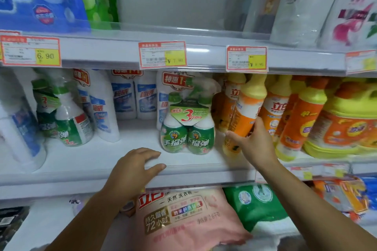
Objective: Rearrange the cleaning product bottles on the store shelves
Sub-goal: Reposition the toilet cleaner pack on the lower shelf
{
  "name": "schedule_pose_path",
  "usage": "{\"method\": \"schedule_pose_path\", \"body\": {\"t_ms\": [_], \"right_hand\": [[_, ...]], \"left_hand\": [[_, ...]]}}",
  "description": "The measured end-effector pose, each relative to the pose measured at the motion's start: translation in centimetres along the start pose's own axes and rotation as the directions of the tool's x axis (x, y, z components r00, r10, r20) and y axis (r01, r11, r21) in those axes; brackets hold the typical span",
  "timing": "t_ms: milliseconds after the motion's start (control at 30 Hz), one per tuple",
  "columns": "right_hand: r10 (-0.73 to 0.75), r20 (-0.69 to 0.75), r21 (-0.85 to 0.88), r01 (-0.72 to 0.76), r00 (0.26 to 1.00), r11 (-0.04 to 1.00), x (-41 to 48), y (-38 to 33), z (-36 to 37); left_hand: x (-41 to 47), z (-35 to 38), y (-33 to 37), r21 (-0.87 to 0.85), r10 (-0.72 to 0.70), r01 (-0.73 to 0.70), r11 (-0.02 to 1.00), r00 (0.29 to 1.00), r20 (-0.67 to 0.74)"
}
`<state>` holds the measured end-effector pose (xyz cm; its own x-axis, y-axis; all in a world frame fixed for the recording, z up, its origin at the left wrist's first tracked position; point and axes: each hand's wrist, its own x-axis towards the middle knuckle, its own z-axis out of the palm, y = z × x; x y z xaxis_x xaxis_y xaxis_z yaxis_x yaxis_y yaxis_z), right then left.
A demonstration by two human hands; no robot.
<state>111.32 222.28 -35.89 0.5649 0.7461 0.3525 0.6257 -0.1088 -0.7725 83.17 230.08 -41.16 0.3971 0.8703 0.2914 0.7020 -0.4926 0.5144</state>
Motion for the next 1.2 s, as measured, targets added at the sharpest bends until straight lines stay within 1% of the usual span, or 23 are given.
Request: {"method": "schedule_pose_path", "body": {"t_ms": [67,167,267,367,467,600,633,767,867,1100,1200], "right_hand": [[0.015,0.0,-0.043,-0.015,1.0,0.999,1.0,1.1,0.7],[0.011,-0.061,-0.073,-0.015,0.998,0.997,2.0,2.0,1.8],[0.004,-0.112,-0.089,-0.014,0.994,0.996,2.8,2.4,2.6],[0.013,-0.124,-0.087,-0.024,0.992,0.996,3.4,2.7,3.1],[0.043,-0.125,-0.029,-0.047,0.991,0.998,3.3,2.9,3.5],[0.062,-0.044,0.126,-0.056,0.997,0.99,2.4,3.2,3.4],[0.053,-0.03,0.13,-0.048,0.998,0.99,2.2,3.4,3.3],[0.049,-0.064,0.042,-0.047,0.997,0.998,2.4,3.8,3.0],[0.068,-0.103,0.003,-0.068,0.992,0.998,2.5,3.9,3.2],[0.056,-0.155,-0.096,-0.071,0.986,0.993,2.9,3.8,3.8],[0.047,-0.167,-0.107,-0.065,0.985,0.992,2.9,3.7,3.9]], "left_hand": [[0.3,0.3,0.4,-0.03,-0.011,0.012,0.999,1.0,0.015],[0.7,0.5,0.3,-0.07,-0.033,0.034,0.997,0.999,0.015],[0.7,0.4,0.0,-0.067,-0.045,0.046,0.997,0.999,0.027],[0.7,0.5,0.0,-0.048,-0.059,0.061,0.997,0.997,0.039],[0.6,0.6,0.1,-0.041,-0.074,0.076,0.996,0.996,0.039],[0.5,0.5,0.2,-0.032,-0.075,0.077,0.997,0.996,0.046],[0.5,0.5,0.2,-0.038,-0.076,0.078,0.996,0.996,0.046],[0.3,0.6,0.4,-0.05,-0.068,0.07,0.996,0.997,0.044],[0.2,0.5,0.4,-0.049,-0.072,0.074,0.996,0.997,0.04],[0.0,0.6,0.1,-0.025,-0.065,0.066,0.997,0.997,0.034],[0.0,0.5,0.0,-0.012,-0.062,0.063,0.998,0.997,0.04]]}}
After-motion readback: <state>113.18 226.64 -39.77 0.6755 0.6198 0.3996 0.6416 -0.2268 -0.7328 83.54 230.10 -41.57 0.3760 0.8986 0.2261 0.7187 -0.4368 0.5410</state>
